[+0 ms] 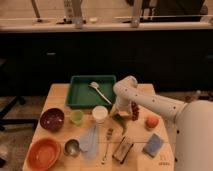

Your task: Place pepper in purple bowl

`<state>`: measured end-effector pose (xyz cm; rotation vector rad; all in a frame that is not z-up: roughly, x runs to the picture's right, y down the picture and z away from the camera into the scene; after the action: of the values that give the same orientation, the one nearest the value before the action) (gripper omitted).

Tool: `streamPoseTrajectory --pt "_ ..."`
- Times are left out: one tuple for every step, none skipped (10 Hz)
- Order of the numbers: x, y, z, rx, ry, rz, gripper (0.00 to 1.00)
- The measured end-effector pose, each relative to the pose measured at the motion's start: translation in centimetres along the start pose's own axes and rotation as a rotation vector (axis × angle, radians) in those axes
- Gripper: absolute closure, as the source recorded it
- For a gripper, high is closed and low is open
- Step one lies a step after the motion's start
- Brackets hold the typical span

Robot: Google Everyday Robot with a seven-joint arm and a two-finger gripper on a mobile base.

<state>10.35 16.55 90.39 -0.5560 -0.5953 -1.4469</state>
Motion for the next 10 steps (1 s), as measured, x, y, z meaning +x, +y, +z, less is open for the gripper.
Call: streamPoseTrajectory --pt "0.15 -0.16 0.34 0.007 -0.004 0.003 0.20" --pt "0.21 -0.40 0.54 0.014 -0.008 0.003 0.20" --pt "0.22 -0.73 0.78 0.020 -0.014 0.002 0.20" --pt "0.24 -0.89 0.94 0.022 -0.016 0.000 0.25" --pt "0.25 -0.83 0.91 0.021 -0.015 0.000 0.34" --pt "0.25 -0.80 0.88 0.021 -0.015 0.000 0.42" --pt "0.25 -0.75 0.81 0.019 -0.015 0.000 0.52" --pt "0.27 -0.60 0.69 0.018 -0.014 0.001 0.63" --pt "0.37 -0.41 0.42 0.017 -0.011 0.004 0.74" --pt "0.37 -0.51 0.11 0.019 -0.012 0.004 0.84"
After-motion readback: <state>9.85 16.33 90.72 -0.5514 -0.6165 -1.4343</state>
